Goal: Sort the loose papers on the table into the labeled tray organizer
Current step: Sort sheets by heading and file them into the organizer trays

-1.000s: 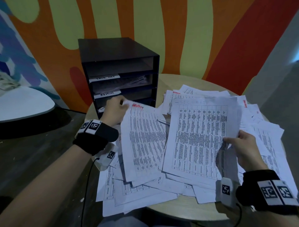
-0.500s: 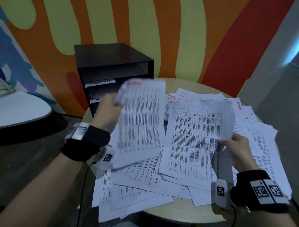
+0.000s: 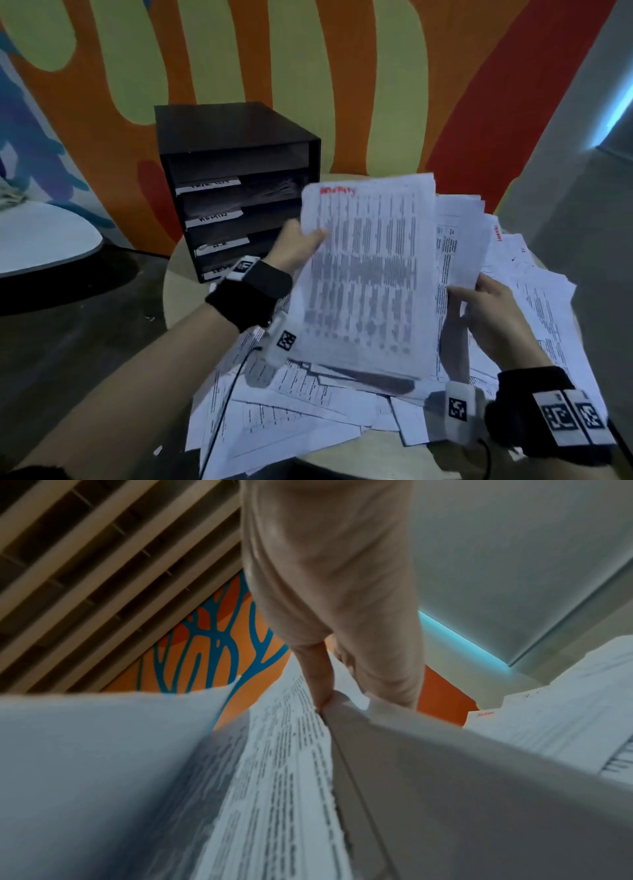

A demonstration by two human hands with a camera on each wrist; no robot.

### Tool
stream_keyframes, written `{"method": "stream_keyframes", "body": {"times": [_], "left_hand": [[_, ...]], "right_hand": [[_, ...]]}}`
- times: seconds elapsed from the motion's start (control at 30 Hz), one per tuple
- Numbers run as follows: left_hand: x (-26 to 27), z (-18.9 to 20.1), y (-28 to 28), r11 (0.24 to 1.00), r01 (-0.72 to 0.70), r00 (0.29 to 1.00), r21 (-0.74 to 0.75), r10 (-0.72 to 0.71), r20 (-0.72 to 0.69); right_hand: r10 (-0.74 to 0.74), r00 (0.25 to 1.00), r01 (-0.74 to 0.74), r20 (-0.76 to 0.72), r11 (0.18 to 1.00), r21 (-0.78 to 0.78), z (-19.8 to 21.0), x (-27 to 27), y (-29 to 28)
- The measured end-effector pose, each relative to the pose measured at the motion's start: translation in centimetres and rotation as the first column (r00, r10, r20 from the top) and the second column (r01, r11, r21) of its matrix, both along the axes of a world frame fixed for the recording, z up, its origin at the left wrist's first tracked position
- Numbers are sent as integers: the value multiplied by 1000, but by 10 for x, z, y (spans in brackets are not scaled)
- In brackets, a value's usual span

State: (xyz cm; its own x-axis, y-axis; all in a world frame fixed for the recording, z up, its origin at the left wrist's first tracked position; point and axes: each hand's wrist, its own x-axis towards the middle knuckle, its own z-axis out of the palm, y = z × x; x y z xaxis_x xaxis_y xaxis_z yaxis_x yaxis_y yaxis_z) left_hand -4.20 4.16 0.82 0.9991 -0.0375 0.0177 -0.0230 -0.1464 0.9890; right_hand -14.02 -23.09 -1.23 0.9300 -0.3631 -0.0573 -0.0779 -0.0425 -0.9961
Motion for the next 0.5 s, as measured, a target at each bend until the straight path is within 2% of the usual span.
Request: {"method": "stream_keyframes", "body": {"times": [0.1, 0.2, 0.27, 0.4, 0.5], "left_hand": [[2, -11, -17, 998, 30, 999, -61, -31, -16], [-4, -13, -29, 989, -17, 999, -146, 12, -34], [-5, -10, -31, 980, -10, 999, -197, 2, -42], [-5, -2, -17, 985, 140, 990, -101, -142, -17], [3, -6, 14, 999, 45, 996, 9, -44, -73]], "right_hand": [[-32, 999, 31, -9, 998, -54, 2, 2, 6], [46, 998, -43, -36, 997, 66, -3, 3, 10], [93, 995, -93, -17, 995, 34, -7, 3, 11], [0, 998, -7, -57, 994, -110, -12, 4, 7], [-81, 994, 67, -70, 981, -184, -15, 5, -2]]}}
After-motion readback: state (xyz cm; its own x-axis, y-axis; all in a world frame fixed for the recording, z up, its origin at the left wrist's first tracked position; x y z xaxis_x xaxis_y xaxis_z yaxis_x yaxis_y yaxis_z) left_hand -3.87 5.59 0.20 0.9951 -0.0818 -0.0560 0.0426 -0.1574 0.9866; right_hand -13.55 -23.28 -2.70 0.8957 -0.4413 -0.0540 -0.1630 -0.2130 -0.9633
